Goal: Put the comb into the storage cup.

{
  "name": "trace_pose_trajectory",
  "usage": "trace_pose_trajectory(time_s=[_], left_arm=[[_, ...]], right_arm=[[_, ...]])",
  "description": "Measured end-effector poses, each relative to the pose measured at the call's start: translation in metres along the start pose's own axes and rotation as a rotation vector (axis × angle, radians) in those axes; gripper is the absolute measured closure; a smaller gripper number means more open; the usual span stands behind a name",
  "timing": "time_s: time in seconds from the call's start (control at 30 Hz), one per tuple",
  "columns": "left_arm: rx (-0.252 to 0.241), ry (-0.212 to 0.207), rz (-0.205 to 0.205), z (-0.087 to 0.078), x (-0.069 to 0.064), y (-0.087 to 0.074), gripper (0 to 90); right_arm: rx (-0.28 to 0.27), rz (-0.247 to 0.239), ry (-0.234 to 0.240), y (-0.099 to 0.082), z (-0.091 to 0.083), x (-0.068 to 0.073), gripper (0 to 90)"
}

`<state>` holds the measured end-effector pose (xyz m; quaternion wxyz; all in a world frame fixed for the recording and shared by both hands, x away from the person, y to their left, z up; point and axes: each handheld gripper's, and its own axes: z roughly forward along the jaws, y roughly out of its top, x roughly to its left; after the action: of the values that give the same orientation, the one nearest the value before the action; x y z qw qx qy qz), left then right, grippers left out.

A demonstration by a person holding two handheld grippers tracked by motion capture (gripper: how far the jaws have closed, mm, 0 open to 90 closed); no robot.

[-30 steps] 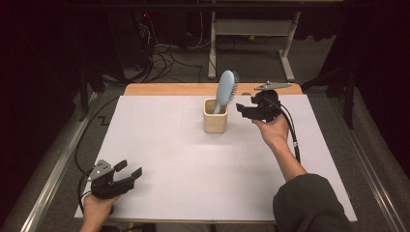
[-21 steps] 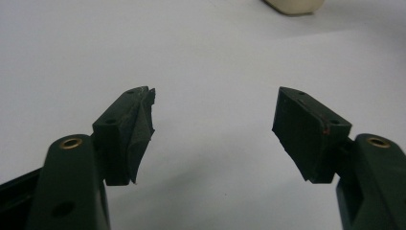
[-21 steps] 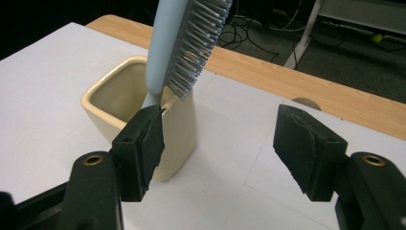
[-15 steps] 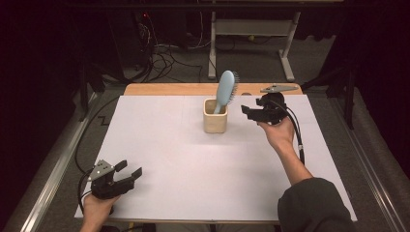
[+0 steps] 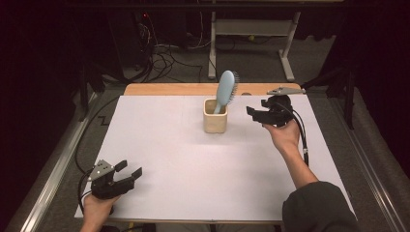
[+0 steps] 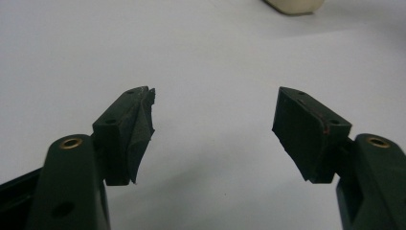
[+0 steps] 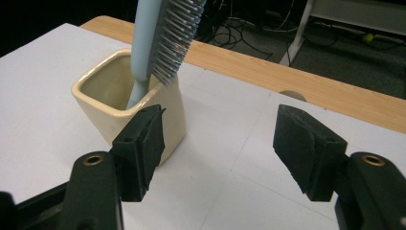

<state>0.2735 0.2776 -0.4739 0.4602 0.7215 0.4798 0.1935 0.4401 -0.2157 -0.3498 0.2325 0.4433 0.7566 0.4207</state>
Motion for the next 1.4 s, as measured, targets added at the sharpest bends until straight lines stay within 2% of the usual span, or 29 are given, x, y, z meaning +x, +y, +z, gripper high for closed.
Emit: trace_pose_trajectory(time_s=[1.4], left_arm=[[0.001,0.001,-0.005,0.000,0.000,0.000,30.7]], right_arm=[[-0.011,0.037,-0.007,-0.030,-0.022,-0.018,34.4]])
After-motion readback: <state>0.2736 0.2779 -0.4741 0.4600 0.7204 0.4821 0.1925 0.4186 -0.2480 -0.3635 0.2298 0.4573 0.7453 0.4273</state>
